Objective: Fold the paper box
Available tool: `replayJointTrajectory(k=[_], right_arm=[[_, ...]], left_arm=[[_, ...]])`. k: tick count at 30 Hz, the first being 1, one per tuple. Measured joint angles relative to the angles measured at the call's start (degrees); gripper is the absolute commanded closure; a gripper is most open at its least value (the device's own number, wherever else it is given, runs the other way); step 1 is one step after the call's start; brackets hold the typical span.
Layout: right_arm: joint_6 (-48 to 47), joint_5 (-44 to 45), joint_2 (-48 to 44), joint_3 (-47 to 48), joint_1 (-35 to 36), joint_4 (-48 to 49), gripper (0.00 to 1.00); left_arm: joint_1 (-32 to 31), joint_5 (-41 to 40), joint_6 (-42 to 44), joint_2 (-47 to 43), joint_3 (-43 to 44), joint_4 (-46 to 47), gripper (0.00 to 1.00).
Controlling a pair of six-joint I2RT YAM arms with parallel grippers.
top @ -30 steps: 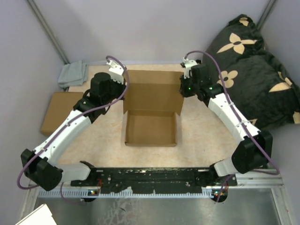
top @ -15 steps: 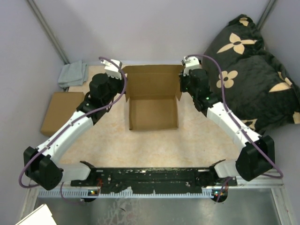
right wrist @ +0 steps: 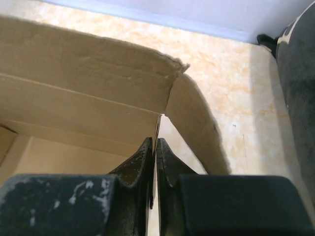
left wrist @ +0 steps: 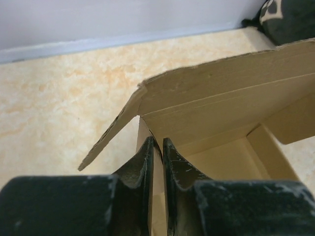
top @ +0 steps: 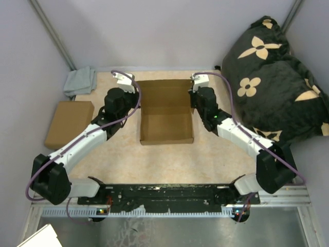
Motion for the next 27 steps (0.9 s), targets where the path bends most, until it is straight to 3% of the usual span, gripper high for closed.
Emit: replayJointTrajectory(k=[17, 27], right_arm=[[4.90, 4.87, -1.77, -4.70, 3.91, 3.82, 0.91], [10.95, 6.75, 1.36, 2.49, 3.91, -4.46, 0.91]], left_arm=[[-0.17, 0.07, -2.38, -3.78, -6.47, 0.44, 0.83], [-0.17, 0.39, -2.97, -3.80, -6.43, 0.15, 0.83]])
